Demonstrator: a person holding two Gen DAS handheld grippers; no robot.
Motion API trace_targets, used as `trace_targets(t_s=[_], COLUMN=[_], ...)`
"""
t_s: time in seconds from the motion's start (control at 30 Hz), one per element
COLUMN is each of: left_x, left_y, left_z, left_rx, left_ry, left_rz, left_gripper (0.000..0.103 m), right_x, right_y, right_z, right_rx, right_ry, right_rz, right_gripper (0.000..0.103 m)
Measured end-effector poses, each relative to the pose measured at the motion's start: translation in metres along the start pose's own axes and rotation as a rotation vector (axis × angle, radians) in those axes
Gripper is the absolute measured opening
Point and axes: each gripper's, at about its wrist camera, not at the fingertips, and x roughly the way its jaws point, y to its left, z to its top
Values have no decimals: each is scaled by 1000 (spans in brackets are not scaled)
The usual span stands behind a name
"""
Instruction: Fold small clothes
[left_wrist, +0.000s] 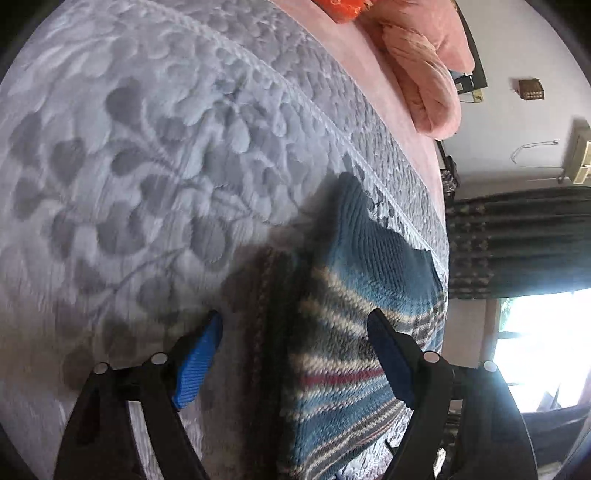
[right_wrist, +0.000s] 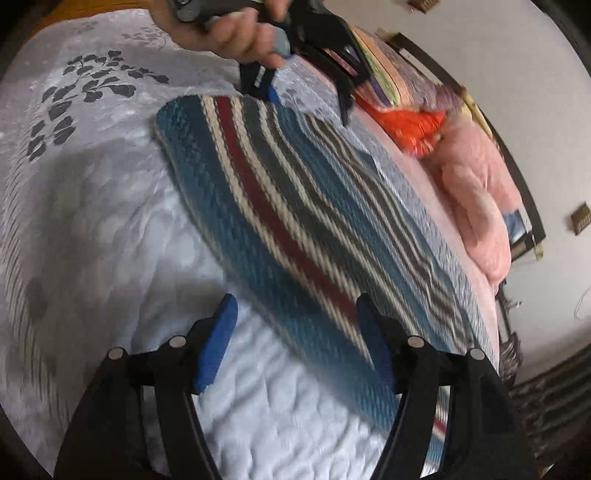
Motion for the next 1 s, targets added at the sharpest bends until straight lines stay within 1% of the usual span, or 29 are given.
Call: trace_targets(t_s=[0.13,0.23,0.37,0.4,0.53,0.6,0.67,0.73,0.77,0.8,0.87,0.9,0.93,0.97,1.0], left_x=[3,4,14,15,19,20,21,21,22,23,25,26,26,25,25], left_y=[-2,-3,-9,-10,-14,-14,-15,-16,-17,-17,-19,-19,-18,-18,-18], left_z=[3,6,14,14,18,18,19,19,19,19,20,20,21,21,22], left_rx=[29,39,58,63,73,75,72,68,66,64,62,60,53,49,45], left_ry=[14,17,23,23,23,25,24,20,20,24,31,34,38,40,45], left_rz=[-7,-16,-13,-11,-9,-9,-13,-6,-1,-2,-1,-2,-2,-1,0], left_gripper=[80,80,80,80,80,79,79,69,57,53,52,52,51,48,42], right_x=[9,11,12,13,19,20,23,25,25,25,27,29,29,28,26], right_y=[11,14,20,23,31,40,49,55,56,57,57,57,57,57,56], right_z=[14,16,29,34,53,66,78,86,90,92,96,97,98,99,100], right_rx=[-10,-8,-6,-9,-20,-41,-63,-71,-66,-61,-49,-45,-38,-28,-17], right_ry=[-12,-16,-26,-32,-58,-83,-90,-94,-94,-96,-90,-83,-75,-68,-65], right_rz=[1,-4,-13,-17,-40,-65,-78,-93,-97,-98,-86,-75,-57,-44,-40], right_gripper=[66,66,66,65,65,65,65,64,64,63,58,53,45,41,34])
